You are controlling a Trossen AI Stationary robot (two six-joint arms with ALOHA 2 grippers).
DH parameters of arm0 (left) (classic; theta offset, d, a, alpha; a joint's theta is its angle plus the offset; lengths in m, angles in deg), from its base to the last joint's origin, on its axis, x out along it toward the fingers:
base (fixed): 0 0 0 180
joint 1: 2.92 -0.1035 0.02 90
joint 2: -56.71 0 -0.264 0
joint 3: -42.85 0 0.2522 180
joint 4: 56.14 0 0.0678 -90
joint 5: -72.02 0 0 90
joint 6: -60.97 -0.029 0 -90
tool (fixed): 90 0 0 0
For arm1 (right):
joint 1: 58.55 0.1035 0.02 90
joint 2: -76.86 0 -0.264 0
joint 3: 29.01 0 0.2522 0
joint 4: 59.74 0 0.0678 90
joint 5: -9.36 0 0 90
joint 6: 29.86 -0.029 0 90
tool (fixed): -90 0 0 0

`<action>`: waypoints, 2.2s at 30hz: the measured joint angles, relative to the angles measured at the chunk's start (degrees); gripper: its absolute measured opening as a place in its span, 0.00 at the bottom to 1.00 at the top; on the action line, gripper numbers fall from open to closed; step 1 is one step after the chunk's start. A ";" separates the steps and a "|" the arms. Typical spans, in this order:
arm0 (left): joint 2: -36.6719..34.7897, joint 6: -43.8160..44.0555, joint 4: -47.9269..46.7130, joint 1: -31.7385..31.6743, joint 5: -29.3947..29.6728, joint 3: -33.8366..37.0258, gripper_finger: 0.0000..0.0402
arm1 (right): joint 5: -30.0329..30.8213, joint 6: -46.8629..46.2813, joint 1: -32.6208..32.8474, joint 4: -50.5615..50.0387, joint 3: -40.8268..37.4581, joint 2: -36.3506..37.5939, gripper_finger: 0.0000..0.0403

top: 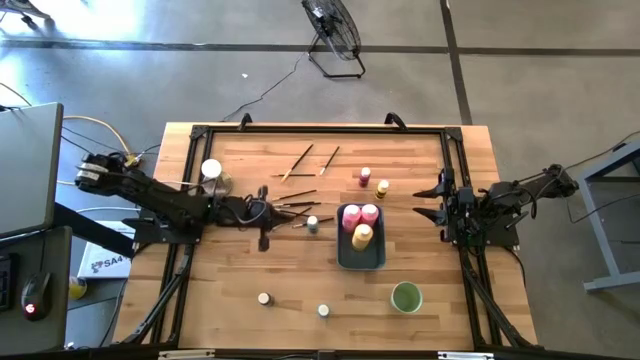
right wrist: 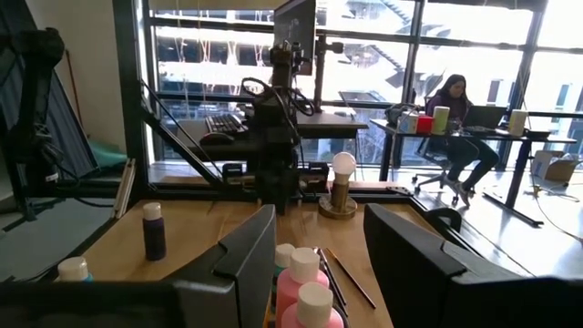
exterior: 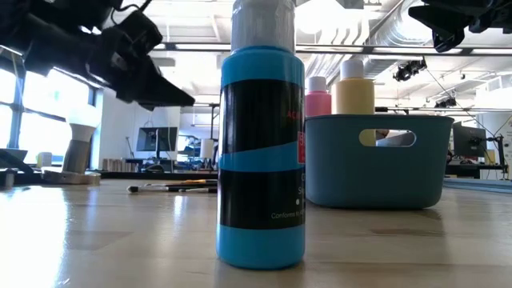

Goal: Pick & Place Paint Supplies
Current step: Put the small blue and black paint bottle into the blue bin

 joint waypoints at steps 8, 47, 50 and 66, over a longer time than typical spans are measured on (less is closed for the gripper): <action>1.47 0.98 -2.36 -0.52 -0.58 -0.02 0.00 | 0.08 0.00 0.00 -0.02 0.00 0.00 0.40; 11.16 0.96 8.55 -0.55 0.60 -1.51 0.64 | 0.09 0.02 -0.01 0.04 0.00 0.01 0.40; 13.96 0.96 8.25 -0.55 0.54 -3.60 0.64 | 0.09 0.03 -0.01 0.04 0.02 0.00 0.40; 19.28 4.13 6.74 -7.37 -10.01 -9.63 0.64 | 0.11 0.21 -0.02 0.04 0.02 0.00 0.40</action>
